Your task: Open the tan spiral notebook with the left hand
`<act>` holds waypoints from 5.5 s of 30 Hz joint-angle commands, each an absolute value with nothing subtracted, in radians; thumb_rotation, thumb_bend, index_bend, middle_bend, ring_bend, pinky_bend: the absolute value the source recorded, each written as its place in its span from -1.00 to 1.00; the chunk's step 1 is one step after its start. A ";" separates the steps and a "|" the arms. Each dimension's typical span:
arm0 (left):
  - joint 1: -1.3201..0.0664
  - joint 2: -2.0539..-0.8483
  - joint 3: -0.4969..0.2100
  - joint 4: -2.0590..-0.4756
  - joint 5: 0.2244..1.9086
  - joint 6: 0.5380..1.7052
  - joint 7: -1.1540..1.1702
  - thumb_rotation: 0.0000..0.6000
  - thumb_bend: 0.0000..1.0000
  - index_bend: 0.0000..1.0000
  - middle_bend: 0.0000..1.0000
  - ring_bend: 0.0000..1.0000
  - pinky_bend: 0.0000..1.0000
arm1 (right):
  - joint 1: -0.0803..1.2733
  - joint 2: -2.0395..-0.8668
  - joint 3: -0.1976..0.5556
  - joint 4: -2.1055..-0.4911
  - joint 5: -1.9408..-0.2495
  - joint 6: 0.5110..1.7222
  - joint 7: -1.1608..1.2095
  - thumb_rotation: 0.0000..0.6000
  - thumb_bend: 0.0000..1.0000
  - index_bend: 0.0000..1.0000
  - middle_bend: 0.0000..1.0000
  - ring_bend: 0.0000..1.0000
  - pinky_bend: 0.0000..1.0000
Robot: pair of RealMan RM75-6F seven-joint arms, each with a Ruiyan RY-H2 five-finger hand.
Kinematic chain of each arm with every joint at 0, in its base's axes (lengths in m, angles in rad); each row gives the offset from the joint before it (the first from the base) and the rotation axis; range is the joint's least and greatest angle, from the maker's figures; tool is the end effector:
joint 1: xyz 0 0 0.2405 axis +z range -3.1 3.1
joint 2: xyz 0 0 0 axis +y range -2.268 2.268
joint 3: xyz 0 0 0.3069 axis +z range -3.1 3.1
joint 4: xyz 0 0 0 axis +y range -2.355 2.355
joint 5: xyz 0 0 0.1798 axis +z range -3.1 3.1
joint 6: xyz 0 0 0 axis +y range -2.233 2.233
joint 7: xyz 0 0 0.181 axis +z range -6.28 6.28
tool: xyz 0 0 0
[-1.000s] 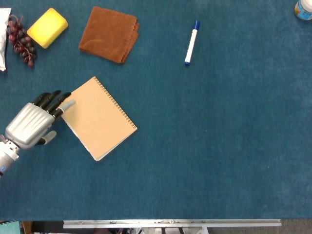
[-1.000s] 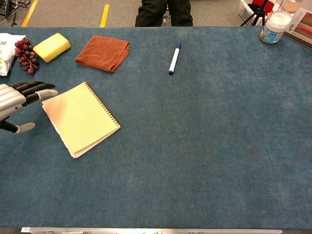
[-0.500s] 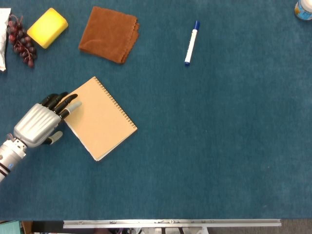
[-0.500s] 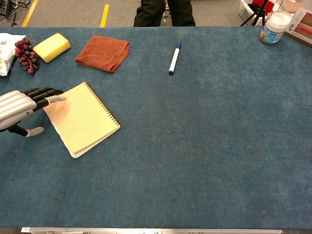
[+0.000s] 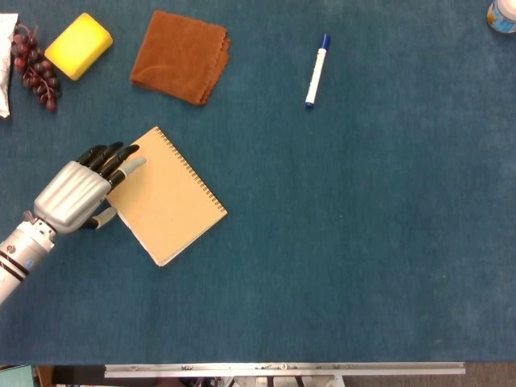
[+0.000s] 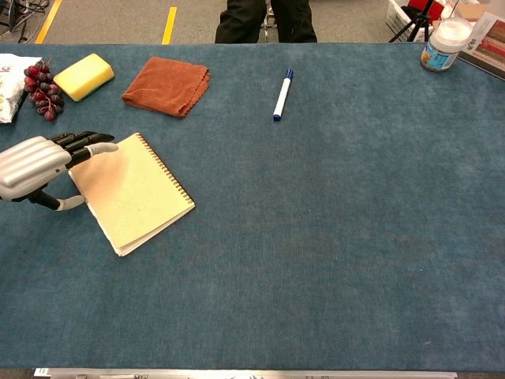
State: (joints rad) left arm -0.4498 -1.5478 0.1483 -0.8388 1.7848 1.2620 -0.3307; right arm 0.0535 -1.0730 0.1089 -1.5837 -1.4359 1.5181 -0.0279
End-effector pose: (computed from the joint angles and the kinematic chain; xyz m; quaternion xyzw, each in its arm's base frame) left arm -0.3380 0.3156 0.0287 -0.8098 -0.3017 -0.3366 0.3740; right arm -0.3584 -0.2181 0.2490 0.5662 -0.3522 0.3687 0.6477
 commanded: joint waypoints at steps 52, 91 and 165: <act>-0.714 -1.551 -0.142 -1.369 1.434 0.947 -0.488 1.00 -0.46 -0.95 -1.00 -1.00 -0.72 | 0.026 -1.097 0.113 -1.516 -1.434 1.538 0.057 1.00 -0.55 0.21 -0.05 -0.14 -0.08; -0.752 -1.629 -0.210 -1.360 1.378 0.926 -0.732 1.00 -0.46 -1.00 -1.00 -1.00 -0.67 | 0.006 -1.097 0.113 -1.515 -1.429 1.547 0.065 1.00 -0.55 0.21 -0.05 -0.14 -0.08; -0.756 -1.493 0.018 -1.298 1.612 0.823 -0.257 1.00 -0.46 -0.96 -0.94 -1.00 -0.94 | 0.020 -1.113 0.109 -1.501 -1.426 1.510 0.066 1.00 -0.55 0.21 -0.05 -0.14 -0.08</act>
State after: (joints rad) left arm -0.7393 -1.4810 0.0237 -1.3088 1.6192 0.8430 -0.2794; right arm 0.0198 -1.1131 0.1086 -1.5014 -1.4260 1.5099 0.0662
